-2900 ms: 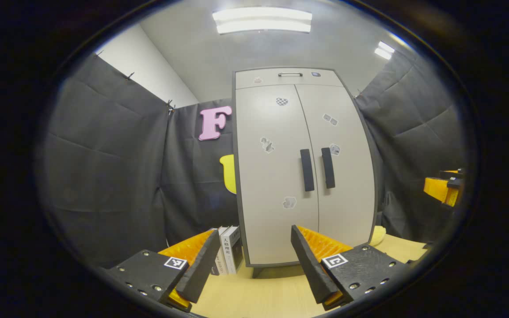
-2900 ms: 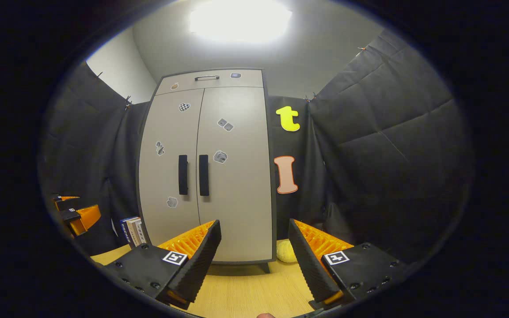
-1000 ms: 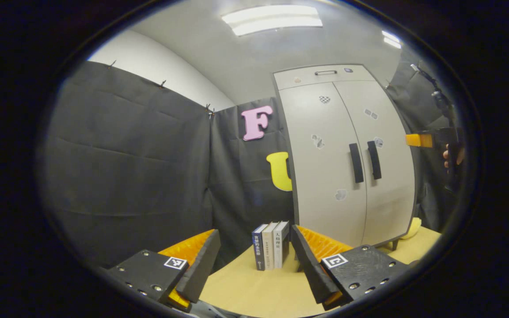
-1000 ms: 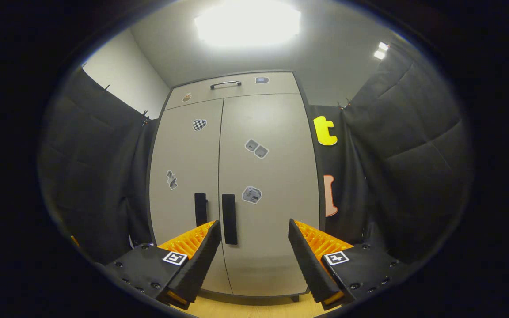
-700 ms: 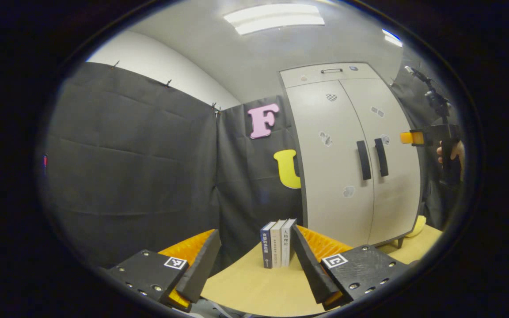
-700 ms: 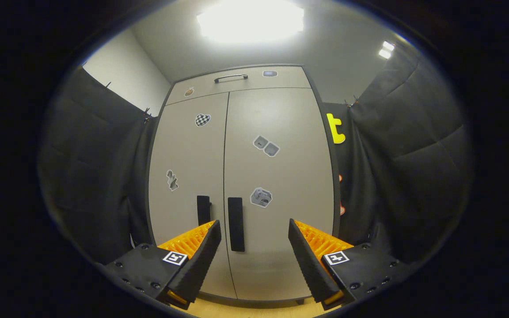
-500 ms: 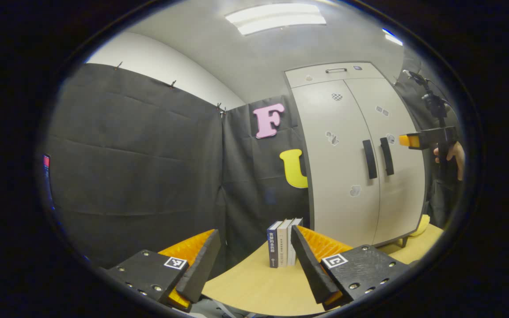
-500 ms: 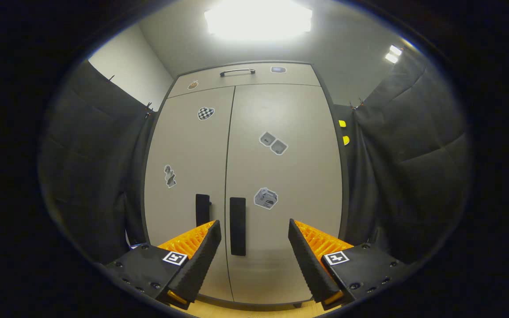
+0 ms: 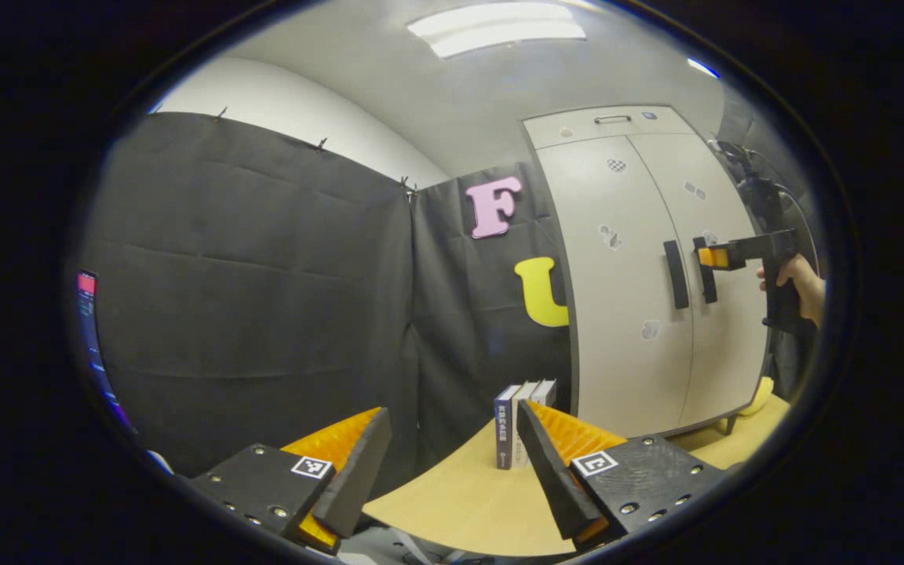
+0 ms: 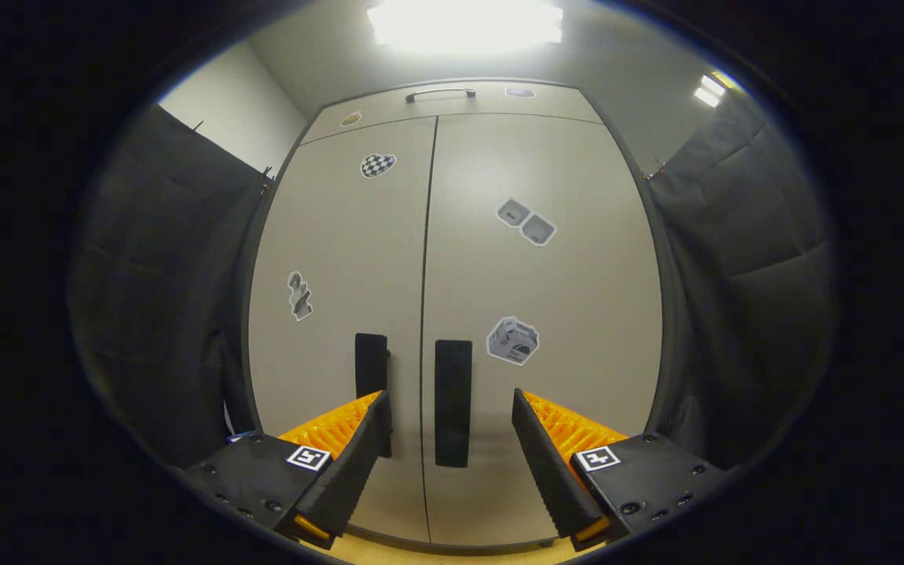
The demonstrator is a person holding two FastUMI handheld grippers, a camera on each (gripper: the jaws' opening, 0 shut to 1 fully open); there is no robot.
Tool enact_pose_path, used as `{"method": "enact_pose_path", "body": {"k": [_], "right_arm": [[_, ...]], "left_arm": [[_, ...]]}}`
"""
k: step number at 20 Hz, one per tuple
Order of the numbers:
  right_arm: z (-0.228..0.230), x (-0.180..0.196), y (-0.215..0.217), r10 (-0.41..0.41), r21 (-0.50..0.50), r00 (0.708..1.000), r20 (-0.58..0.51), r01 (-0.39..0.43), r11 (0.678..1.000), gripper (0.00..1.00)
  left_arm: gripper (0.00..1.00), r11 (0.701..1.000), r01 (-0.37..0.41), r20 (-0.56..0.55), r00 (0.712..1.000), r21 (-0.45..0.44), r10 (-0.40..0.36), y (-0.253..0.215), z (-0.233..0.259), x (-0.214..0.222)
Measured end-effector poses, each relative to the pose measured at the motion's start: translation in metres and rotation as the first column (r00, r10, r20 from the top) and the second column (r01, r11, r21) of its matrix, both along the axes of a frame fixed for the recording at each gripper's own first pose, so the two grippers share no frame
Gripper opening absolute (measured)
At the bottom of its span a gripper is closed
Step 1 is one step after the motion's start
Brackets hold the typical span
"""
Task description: Open the right door of the double-door shoe cabinet with the right hand, and open the left door with the left hand.
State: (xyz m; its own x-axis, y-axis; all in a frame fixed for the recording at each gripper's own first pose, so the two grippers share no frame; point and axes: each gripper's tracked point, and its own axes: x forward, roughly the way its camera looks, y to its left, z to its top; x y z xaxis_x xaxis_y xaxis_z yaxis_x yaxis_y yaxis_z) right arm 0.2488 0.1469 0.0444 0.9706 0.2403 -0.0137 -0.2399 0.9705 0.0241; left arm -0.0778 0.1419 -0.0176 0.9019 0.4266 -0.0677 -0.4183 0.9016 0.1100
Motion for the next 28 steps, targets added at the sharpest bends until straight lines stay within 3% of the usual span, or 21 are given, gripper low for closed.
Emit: {"method": "enact_pose_path", "body": {"k": [5, 6, 10, 14, 15, 16, 17, 21, 23, 24, 25, 26, 28], "right_arm": [[-0.012, 0.023, 0.004, -0.013, 0.039, 0.998, -0.055, 0.016, 0.999, 0.97], [-0.012, 0.029, 0.004, -0.022, 0.031, 0.998, -0.06, 0.024, 0.999, 0.88], [-0.025, 0.042, 0.012, -0.014, -0.005, 0.993, -0.113, 0.014, 1.0, 0.75], [-0.041, 0.052, 0.018, -0.009, -0.039, 0.986, -0.169, 0.002, 0.999, 0.81], [-0.045, 0.055, 0.016, -0.03, -0.035, 0.985, -0.168, 0.024, 0.999, 0.75], [-0.042, 0.056, 0.015, -0.037, -0.028, 0.986, -0.162, 0.033, 0.999, 0.45], [-0.043, 0.058, 0.016, -0.037, -0.018, 0.985, -0.166, 0.034, 0.999, 0.4], [-0.043, 0.06, 0.016, -0.053, 0.003, 0.985, -0.162, 0.054, 0.999, 0.36], [-0.045, 0.059, 0.016, -0.054, -0.005, 0.985, -0.164, 0.054, 0.999, 0.25], [-0.043, 0.061, 0.017, -0.049, -0.009, 0.985, -0.163, 0.048, 0.999, 0.14], [-0.045, 0.055, 0.016, -0.039, -0.014, 0.983, -0.18, 0.037, 0.999, 0.15], [-0.043, 0.056, 0.017, -0.032, -0.01, 0.984, -0.177, 0.03, 0.999, 0.1], [-0.044, 0.053, 0.016, -0.011, -0.01, 0.983, -0.185, 0.009, 1.0, 0.12]], "left_arm": [[0.95, 1.0, -0.022, -0.007, 1.0, -0.012, 0.022, 0.005, -0.005, 0.0], [0.95, 1.0, -0.025, -0.01, 1.0, -0.015, 0.025, 0.006, -0.006, -0.001], [0.95, 0.999, -0.027, -0.014, 1.0, -0.031, 0.027, 0.006, -0.008, -0.001], [0.95, 0.999, -0.024, -0.014, 1.0, -0.03, 0.024, 0.007, -0.007, -0.001], [0.95, 0.999, -0.025, -0.014, 1.0, -0.031, 0.025, 0.007, -0.007, -0.002], [0.95, 0.999, -0.026, -0.015, 1.0, -0.032, 0.026, 0.007, -0.008, -0.002], [0.95, 0.999, -0.028, -0.017, 0.999, -0.035, 0.027, 0.008, -0.008, -0.002], [0.95, 0.999, -0.027, -0.019, 0.999, -0.04, 0.026, 0.01, -0.008, -0.001], [0.95, 0.999, -0.02, -0.017, 1.0, -0.041, 0.019, 0.008, -0.008, -0.001], [0.95, 0.999, -0.016, -0.014, 1.0, -0.042, 0.015, 0.008, -0.007, -0.001], [0.95, 0.999, -0.012, -0.01, 1.0, -0.044, 0.012, 0.008, -0.007, -0.001], [0.95, 0.999, -0.007, -0.005, 1.0, -0.047, 0.007, 0.008, -0.006, -0.001], [0.95, 0.998, 0.005, 0.002, 1.0, -0.056, -0.005, 0.006, -0.005, -0.001]]}}
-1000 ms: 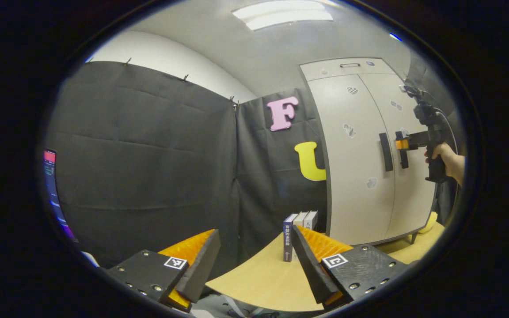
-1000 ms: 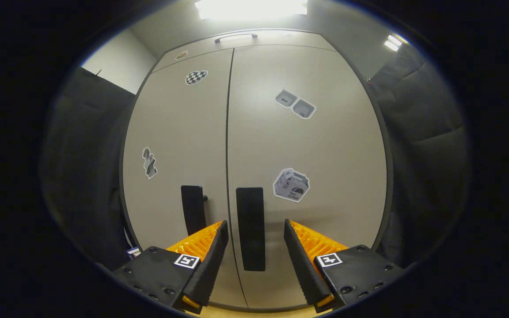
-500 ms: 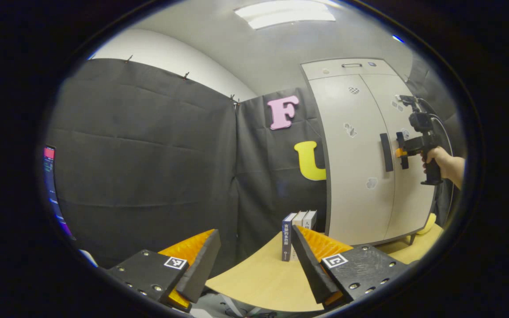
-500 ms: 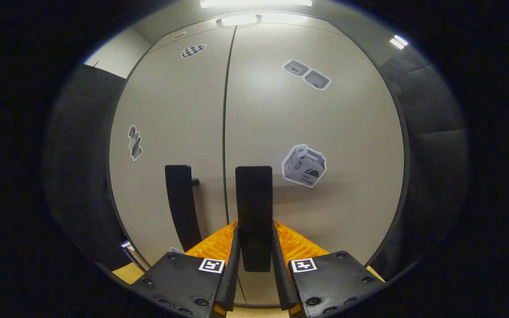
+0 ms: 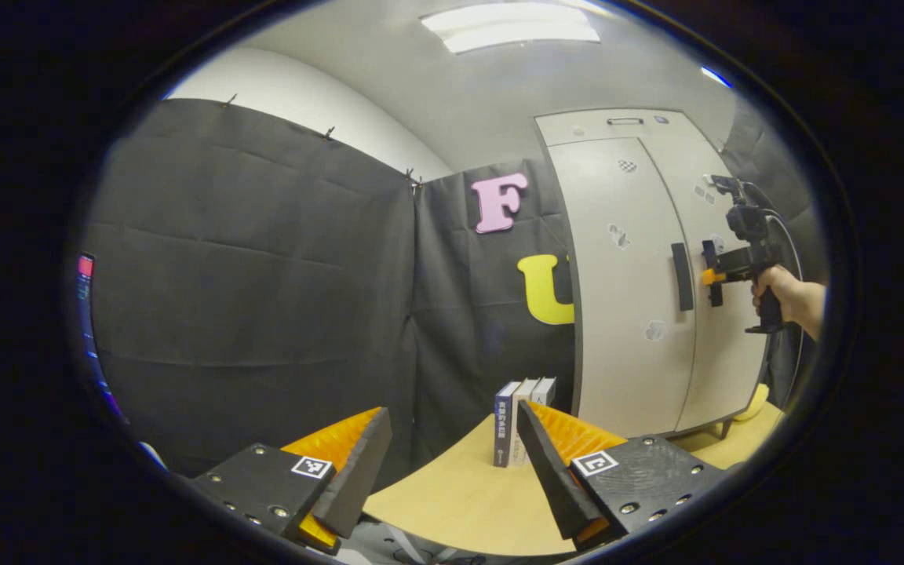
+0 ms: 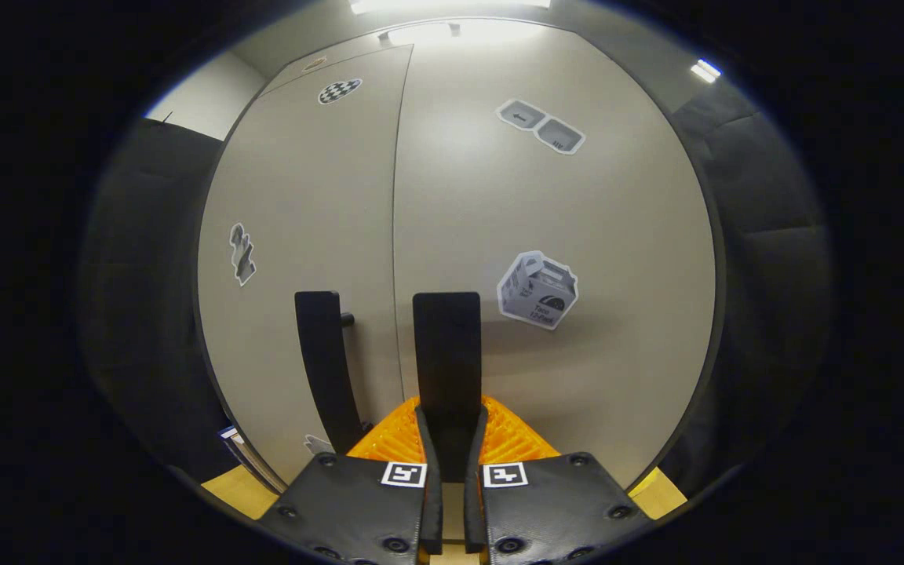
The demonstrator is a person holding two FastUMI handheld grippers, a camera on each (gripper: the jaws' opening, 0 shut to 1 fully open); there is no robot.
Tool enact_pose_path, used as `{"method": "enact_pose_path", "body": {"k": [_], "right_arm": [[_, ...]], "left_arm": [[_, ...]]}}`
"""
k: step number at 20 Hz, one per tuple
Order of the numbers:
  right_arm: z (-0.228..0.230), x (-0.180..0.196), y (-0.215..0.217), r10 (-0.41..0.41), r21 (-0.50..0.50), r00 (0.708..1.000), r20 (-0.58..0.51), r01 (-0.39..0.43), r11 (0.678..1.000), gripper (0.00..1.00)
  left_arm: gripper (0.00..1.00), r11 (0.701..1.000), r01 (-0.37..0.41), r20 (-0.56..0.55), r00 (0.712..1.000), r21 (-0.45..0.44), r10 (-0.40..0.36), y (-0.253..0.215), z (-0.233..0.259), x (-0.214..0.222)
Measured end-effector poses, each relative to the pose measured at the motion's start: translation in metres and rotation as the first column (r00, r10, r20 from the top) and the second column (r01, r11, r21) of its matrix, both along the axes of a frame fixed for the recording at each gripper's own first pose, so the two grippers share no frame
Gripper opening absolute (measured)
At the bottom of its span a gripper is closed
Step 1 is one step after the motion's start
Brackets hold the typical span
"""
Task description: Open the right door of the double-door shoe cabinet with the right hand, and open the left door with the left hand.
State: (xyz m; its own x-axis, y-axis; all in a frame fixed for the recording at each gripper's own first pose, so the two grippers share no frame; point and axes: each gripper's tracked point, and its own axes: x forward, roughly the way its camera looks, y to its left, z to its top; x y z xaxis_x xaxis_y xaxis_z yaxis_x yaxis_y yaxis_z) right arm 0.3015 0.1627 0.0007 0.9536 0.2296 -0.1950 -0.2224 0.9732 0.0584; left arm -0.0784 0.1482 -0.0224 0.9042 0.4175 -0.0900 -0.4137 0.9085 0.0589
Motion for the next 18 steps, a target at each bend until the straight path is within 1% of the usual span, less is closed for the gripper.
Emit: {"method": "enact_pose_path", "body": {"k": [4, 5, 6, 7, 9, 10, 11, 12, 13, 14, 16, 17, 18], "right_arm": [[0.0, -0.003, -0.003, 0.015, 0.009, 1.0, 0.0, -0.015, 1.0, 0.12], [0.0, -0.003, -0.004, 0.02, 0.012, 1.0, 0.0, -0.02, 1.0, 0.14], [0.0, -0.005, -0.005, 0.026, 0.015, 1.0, -0.002, -0.026, 1.0, 0.12], [0.0, -0.006, -0.006, 0.033, 0.012, 0.999, -0.002, -0.033, 0.999, 0.12], [0.0, -0.007, -0.008, 0.055, 0.006, 0.998, -0.006, -0.055, 0.998, 0.12], [0.0, -0.008, -0.008, 0.066, 0.014, 0.998, -0.011, -0.066, 0.998, 0.1], [0.0, -0.009, -0.01, 0.075, 0.019, 0.997, -0.016, -0.075, 0.997, 0.12], [0.001, -0.01, -0.011, 0.083, 0.016, 0.996, -0.018, -0.083, 0.996, 0.1], [0.001, -0.012, -0.012, 0.088, 0.01, 0.996, -0.016, -0.088, 0.996, 0.12], [0.001, -0.013, -0.013, 0.093, 0.007, 0.996, -0.016, -0.093, 0.996, 0.1], [0.001, -0.015, -0.015, 0.104, 0.022, 0.994, -0.023, -0.104, 0.994, 0.1], [0.001, -0.016, -0.016, 0.112, 0.029, 0.993, -0.03, -0.111, 0.993, 0.12], [0.001, -0.016, -0.017, 0.121, 0.031, 0.992, -0.034, -0.12, 0.992, 0.12]], "left_arm": [[0.95, 0.999, 0.038, 0.012, 0.999, -0.009, -0.038, -0.005, 0.006, -0.001], [0.95, 0.999, 0.05, 0.017, 0.999, -0.007, -0.05, -0.007, 0.009, -0.001], [0.94, 0.998, 0.063, 0.022, 0.998, -0.005, -0.063, -0.01, 0.011, -0.001], [0.94, 0.997, 0.074, 0.024, 0.997, -0.001, -0.074, -0.012, 0.013, 0.0], [0.94, 0.996, 0.092, 0.029, 0.995, -0.002, -0.092, -0.017, 0.013, 0.01], [0.94, 0.995, 0.1, 0.033, 0.994, -0.008, -0.1, -0.019, 0.011, 0.022], [0.94, 0.994, 0.109, 0.036, 0.993, -0.015, -0.108, -0.022, 0.011, 0.028], [0.94, 0.993, 0.118, 0.04, 0.992, -0.018, -0.117, -0.023, 0.011, 0.025], [0.95, 0.992, 0.127, 0.041, 0.991, -0.016, -0.126, -0.026, 0.012, 0.026], [0.95, 0.991, 0.137, 0.042, 0.99, -0.011, -0.136, -0.032, 0.013, 0.029], [0.95, 0.988, 0.155, 0.044, 0.987, -0.005, -0.154, -0.041, 0.014, 0.032], [0.95, 0.987, 0.163, 0.045, 0.986, -0.006, -0.162, -0.044, 0.015, 0.034], [0.94, 0.985, 0.171, 0.046, 0.984, -0.009, -0.17, -0.047, 0.013, 0.036]]}}
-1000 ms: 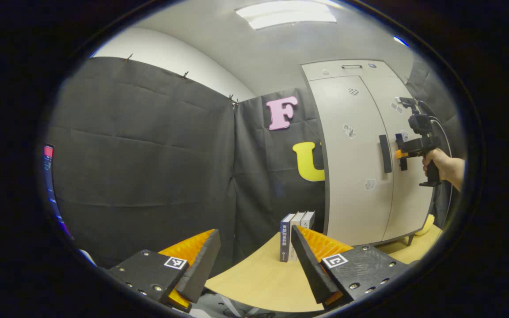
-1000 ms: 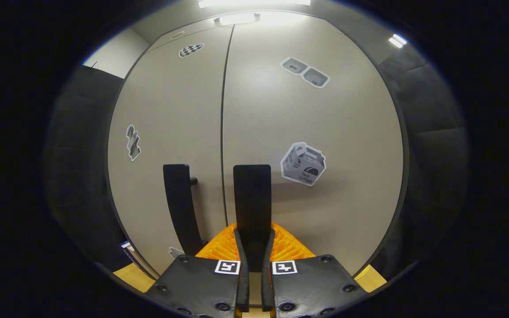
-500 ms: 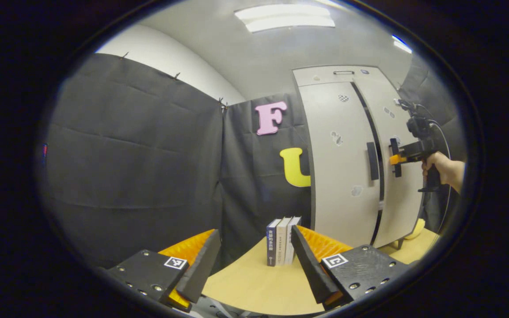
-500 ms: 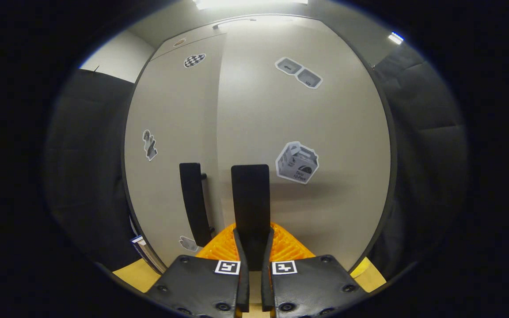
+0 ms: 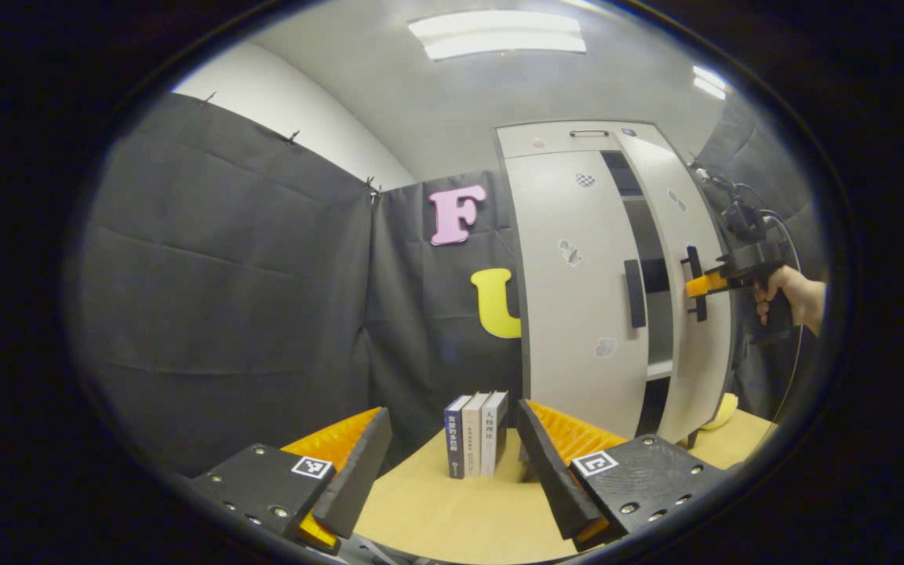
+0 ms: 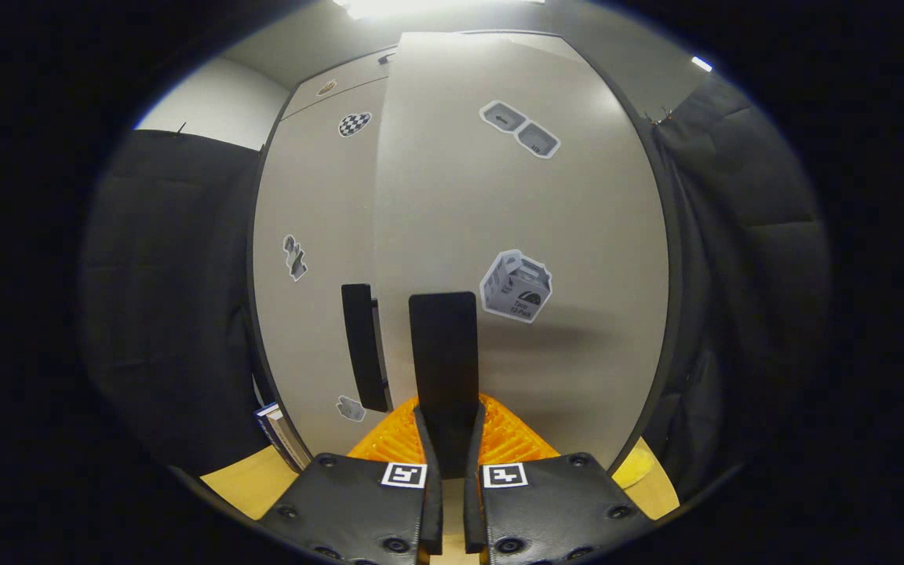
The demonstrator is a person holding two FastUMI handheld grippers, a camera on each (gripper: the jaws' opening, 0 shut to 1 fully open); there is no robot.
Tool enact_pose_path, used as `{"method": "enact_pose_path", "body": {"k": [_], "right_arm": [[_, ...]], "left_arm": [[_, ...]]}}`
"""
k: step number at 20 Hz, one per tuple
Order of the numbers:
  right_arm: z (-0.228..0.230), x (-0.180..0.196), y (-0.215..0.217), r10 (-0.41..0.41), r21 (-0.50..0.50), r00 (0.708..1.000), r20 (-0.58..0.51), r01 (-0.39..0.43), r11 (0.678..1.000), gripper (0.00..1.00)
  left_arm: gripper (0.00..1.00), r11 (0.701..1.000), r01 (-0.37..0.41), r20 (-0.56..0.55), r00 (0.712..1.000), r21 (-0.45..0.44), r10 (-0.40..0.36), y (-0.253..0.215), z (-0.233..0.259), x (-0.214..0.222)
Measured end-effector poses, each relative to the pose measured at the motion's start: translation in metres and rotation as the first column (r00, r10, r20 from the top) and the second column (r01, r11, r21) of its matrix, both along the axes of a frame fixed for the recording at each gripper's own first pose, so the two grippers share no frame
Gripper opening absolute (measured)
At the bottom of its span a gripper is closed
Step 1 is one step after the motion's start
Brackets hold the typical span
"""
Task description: Open the right door of the double-door shoe cabinet with the right hand, and open the left door with the left hand.
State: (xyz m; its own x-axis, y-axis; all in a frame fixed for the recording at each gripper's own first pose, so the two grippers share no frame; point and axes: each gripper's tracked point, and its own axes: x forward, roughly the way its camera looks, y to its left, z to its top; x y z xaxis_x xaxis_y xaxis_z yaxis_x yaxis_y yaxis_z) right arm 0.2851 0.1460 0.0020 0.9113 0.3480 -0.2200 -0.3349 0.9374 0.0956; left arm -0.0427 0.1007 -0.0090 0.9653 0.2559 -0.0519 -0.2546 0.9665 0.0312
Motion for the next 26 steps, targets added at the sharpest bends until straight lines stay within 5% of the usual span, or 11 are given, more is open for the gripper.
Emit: {"method": "enact_pose_path", "body": {"k": [26], "right_arm": [[0.001, -0.022, -0.042, 0.037, -0.021, 0.999, 0.0, -0.037, 0.999, 0.12]], "left_arm": [[0.95, 0.99, 0.136, 0.01, 0.991, -0.031, -0.135, -0.061, -0.007, 0.033]]}}
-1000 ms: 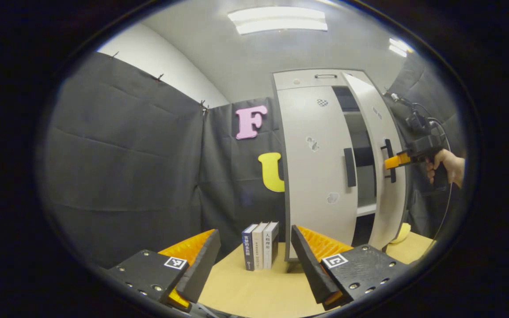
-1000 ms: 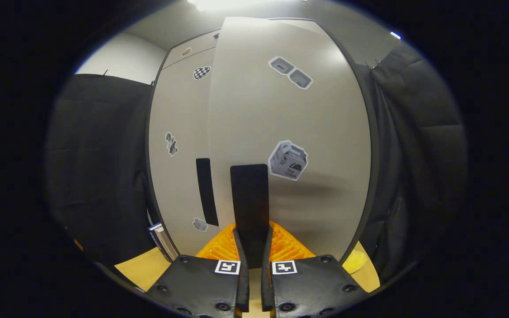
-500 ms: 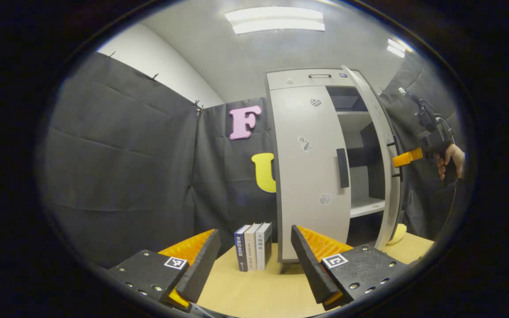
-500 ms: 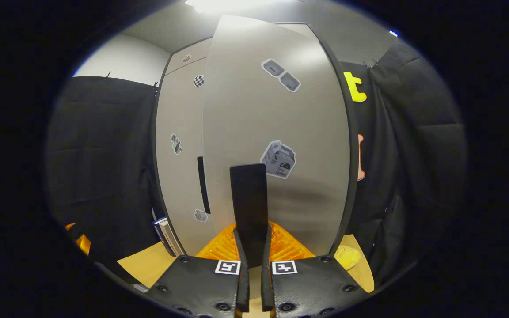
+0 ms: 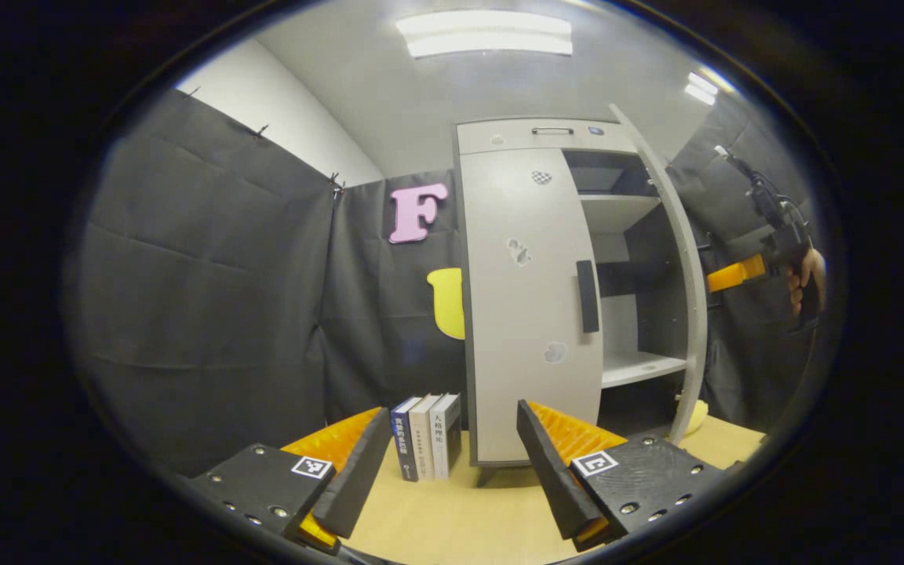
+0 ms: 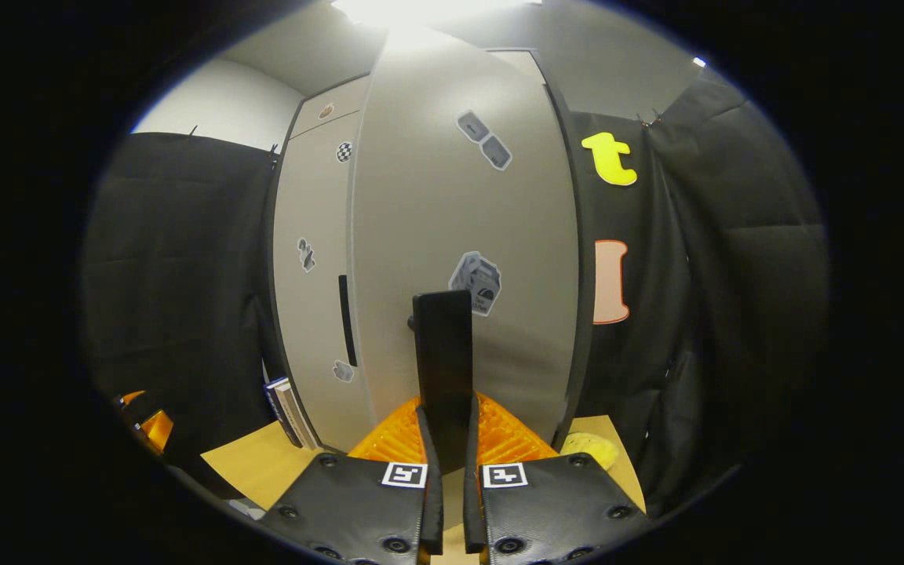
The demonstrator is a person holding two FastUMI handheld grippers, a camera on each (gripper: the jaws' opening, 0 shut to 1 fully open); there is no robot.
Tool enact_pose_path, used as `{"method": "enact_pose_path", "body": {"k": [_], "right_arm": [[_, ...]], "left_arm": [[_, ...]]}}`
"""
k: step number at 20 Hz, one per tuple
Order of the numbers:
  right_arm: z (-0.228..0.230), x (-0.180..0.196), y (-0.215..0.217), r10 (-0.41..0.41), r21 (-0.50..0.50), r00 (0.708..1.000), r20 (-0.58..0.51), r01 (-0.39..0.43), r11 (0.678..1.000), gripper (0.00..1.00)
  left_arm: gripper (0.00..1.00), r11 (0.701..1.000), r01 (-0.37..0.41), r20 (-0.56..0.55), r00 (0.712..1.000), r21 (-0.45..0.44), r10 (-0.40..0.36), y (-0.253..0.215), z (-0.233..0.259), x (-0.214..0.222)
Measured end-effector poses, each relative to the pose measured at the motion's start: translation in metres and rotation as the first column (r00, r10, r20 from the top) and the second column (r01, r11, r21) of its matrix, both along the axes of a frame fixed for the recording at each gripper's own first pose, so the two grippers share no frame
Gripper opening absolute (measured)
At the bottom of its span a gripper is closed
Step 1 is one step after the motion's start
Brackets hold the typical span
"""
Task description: Open the right door of the double-door shoe cabinet with the right hand, and open the left door with the left hand.
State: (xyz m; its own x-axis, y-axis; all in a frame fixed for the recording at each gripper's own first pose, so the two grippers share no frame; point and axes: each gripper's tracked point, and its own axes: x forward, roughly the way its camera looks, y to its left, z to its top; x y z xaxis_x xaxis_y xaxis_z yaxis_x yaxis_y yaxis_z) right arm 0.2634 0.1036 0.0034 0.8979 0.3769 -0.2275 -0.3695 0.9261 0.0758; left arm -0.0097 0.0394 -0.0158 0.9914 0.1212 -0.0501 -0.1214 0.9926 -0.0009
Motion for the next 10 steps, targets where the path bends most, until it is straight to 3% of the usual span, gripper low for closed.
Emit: {"method": "enact_pose_path", "body": {"k": [10], "right_arm": [[0.0, 0.002, -0.032, -0.079, -0.054, 0.997, 0.026, 0.08, 0.995, 0.11]], "left_arm": [[0.95, 0.997, 0.077, 0.009, 0.997, -0.021, -0.077, -0.05, 0.002, 0.017]]}}
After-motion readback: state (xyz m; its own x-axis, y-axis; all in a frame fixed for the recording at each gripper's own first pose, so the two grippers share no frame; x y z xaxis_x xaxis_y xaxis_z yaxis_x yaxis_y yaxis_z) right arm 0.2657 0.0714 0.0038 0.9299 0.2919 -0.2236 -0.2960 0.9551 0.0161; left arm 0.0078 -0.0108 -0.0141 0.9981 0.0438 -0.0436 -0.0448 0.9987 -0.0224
